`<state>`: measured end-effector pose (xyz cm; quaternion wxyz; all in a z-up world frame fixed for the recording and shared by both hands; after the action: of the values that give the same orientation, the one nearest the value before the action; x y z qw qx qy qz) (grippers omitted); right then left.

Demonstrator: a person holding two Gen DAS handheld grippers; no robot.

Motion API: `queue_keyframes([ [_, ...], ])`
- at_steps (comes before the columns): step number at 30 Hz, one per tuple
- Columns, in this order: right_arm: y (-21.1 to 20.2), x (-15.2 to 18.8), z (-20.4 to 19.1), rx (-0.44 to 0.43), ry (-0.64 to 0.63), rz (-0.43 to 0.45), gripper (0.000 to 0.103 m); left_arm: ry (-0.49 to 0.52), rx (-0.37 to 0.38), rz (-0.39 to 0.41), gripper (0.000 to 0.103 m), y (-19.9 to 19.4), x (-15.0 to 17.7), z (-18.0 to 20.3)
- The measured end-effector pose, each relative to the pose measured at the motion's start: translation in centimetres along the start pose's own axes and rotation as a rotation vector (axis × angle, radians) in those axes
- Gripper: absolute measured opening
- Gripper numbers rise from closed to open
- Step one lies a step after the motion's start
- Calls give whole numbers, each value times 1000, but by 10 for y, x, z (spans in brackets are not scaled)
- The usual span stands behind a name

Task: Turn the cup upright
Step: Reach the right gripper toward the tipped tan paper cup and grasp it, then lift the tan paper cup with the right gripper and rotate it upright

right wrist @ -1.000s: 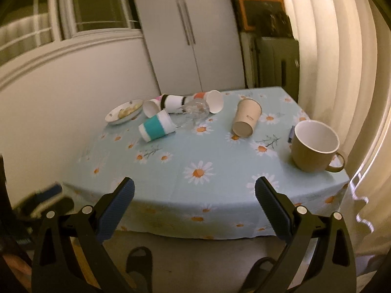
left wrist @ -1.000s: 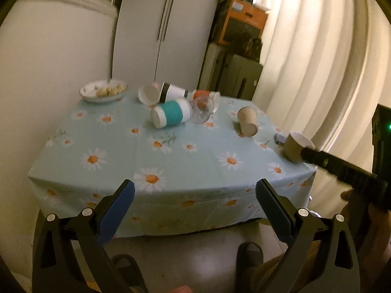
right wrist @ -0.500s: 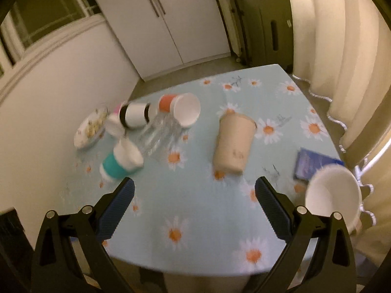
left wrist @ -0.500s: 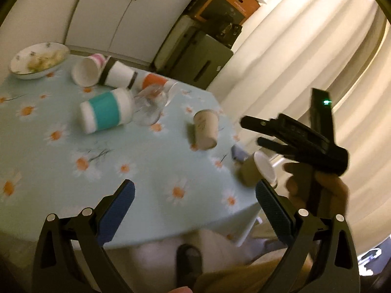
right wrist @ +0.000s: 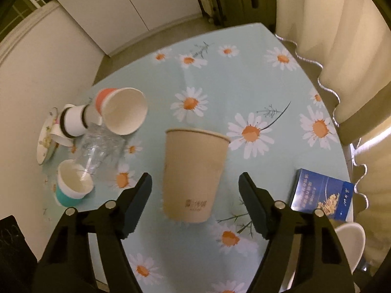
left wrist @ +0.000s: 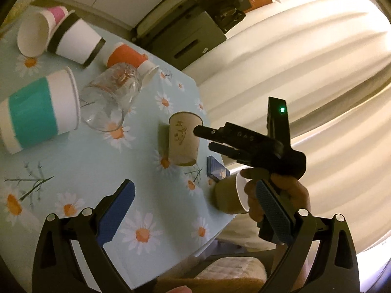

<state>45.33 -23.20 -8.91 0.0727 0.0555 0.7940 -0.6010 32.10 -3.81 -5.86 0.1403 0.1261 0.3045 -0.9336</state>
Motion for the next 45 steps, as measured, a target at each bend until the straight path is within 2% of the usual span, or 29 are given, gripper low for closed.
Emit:
queue_keyframes([
  [4,16,-6,6,-10,24,-42,72,-45,29,-24,96,14,-14,-8],
  [11,32,-9,3,-26,18,-85,65,-38,23,-48,96,31,-23,-11],
  [12,33,-9,4,-33,21,-91,62,-37,18,-50,96,33,-24,-11],
  [19,27,-1,1,-81,19,-104,61,-36,11,-41,96,28,-22,-16],
  [25,14,24,-26,-158,-30,-121,61,-64,-17,-7,96,-7,-9,-28],
  [29,10,49,-60,-218,-95,-152,61,-99,-46,12,96,-32,5,-38],
  [36,14,91,-102,-262,-176,-214,61,-142,-103,38,96,-65,36,-54],
  [45,36,131,-132,-230,-237,-280,61,-200,-167,53,96,-89,67,-77],
])
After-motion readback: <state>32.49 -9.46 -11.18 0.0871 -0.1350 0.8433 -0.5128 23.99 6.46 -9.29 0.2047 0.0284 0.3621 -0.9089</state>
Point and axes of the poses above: each gripper's, at about its wrist camera, not at the fingertips, and y roughly the way its jaws point, z to its right, x to its underside, the point moved 5 cm from there along y, roughly the way its jaws point, and after that the axes turned 8 degrees about -z, right-handed, at the moved point
